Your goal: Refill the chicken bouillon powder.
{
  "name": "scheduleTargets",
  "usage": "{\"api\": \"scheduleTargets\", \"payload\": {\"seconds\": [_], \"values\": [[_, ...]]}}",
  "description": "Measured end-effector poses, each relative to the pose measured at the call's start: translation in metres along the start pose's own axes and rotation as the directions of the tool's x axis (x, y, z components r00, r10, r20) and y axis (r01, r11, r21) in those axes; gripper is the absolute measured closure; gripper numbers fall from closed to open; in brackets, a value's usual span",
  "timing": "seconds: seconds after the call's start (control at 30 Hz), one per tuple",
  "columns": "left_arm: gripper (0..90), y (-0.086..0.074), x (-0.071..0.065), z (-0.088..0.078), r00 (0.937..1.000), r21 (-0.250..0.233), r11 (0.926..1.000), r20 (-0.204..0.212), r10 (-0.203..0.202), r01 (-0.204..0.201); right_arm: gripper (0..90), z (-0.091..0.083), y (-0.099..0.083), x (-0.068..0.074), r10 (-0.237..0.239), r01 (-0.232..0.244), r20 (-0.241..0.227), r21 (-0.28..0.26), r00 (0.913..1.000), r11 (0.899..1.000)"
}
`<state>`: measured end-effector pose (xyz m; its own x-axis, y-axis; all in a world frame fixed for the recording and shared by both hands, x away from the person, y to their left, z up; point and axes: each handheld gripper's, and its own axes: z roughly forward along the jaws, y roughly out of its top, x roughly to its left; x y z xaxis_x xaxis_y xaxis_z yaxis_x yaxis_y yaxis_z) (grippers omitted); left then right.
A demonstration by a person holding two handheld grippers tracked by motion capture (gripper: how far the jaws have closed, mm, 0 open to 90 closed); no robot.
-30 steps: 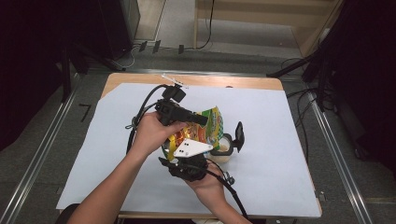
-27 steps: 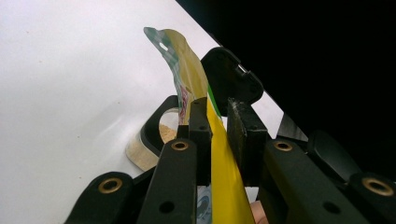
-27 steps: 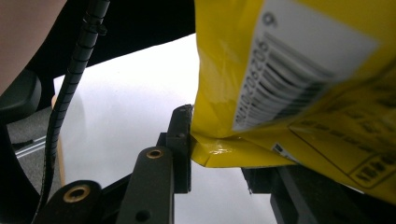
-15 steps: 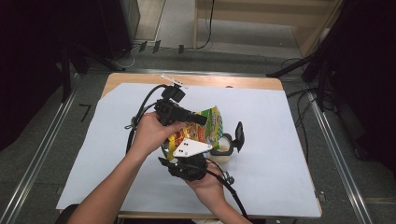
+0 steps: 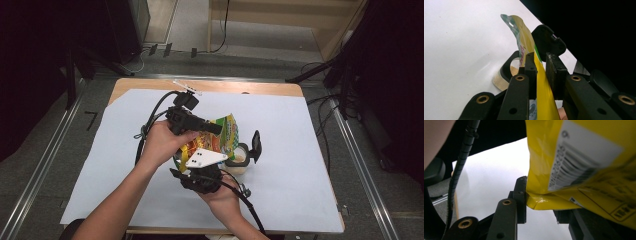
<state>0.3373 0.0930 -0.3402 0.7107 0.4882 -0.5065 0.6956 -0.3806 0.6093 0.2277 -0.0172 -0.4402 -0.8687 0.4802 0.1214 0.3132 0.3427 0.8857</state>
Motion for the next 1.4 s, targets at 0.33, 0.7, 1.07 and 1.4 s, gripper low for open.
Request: {"api": "scheduleTargets", "payload": {"seconds": [0.33,0.7,1.07,1.4], "values": [[79.7,0.001,-0.001,0.002,1.0,0.002,1.0,0.009,0.004,-0.005,69.5,-0.001,0.001,0.0,0.004,-0.004,0.003,-0.005,1.0,1.0],[79.7,0.004,-0.003,0.005,0.9998,0.008,0.9999,0.019,0.007,-0.007,69.4,-0.005,0.0,0.0,0.016,-0.016,0.008,-0.008,0.9998,1.0],[79.7,0.006,-0.003,0.01,0.9996,0.02,0.9997,0.026,0.013,-0.014,69.4,-0.006,-0.002,-0.001,0.027,-0.027,0.017,-0.009,0.9995,1.0],[79.2,0.007,-0.011,0.012,0.9993,0.025,0.9989,0.005,0.038,-0.038,69.7,-0.006,-0.003,-0.001,0.043,-0.042,0.025,-0.018,0.9988,0.999]]}}
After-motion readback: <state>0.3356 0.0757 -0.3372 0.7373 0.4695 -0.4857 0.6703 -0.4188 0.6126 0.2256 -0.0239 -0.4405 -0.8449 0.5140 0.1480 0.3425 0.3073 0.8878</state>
